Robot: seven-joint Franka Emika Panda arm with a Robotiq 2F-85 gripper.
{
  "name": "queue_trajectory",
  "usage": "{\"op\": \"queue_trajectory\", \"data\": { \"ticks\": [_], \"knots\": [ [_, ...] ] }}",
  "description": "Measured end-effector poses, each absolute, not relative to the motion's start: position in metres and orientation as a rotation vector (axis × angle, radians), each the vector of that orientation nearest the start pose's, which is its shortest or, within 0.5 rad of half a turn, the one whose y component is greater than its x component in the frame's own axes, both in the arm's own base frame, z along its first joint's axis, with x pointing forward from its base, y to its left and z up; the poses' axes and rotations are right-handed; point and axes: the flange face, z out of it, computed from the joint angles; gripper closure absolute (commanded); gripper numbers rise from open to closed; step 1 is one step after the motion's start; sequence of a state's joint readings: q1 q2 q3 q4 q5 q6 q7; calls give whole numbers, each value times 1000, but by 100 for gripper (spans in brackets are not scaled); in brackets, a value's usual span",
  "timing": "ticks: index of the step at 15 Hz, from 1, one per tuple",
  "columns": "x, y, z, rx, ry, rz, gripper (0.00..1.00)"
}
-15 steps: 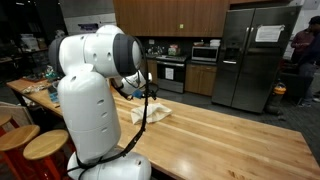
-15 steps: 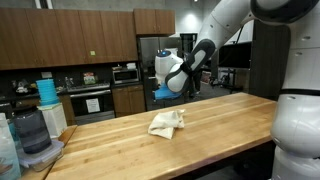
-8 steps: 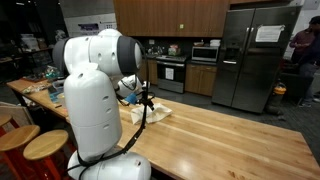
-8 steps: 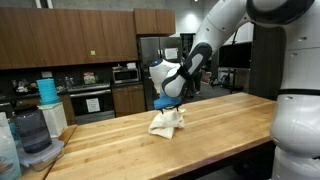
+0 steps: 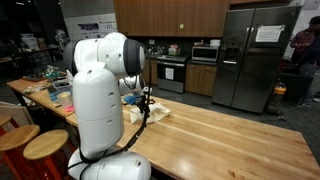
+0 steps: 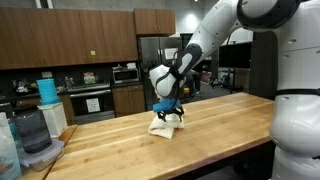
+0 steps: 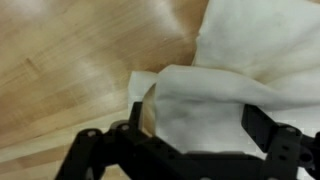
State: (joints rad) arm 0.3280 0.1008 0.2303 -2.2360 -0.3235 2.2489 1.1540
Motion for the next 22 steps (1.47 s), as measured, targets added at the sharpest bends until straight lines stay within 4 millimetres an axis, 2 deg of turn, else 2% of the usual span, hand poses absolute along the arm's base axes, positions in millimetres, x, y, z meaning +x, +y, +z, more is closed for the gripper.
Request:
{"op": "queue_trajectory", "data": {
  "ticks": [6,9,12,15,17,22],
  "knots": [
    [476,275,302,-3040,525,221,0],
    [486,278,295,-2894,438,355,0],
    [488,285,298,-2792,314,418,0],
    [490,291,312,-2845,217,325,0],
    [488,295,329,-2918,141,212,0],
    [462,305,397,-3054,-14,-140,0]
  ]
}}
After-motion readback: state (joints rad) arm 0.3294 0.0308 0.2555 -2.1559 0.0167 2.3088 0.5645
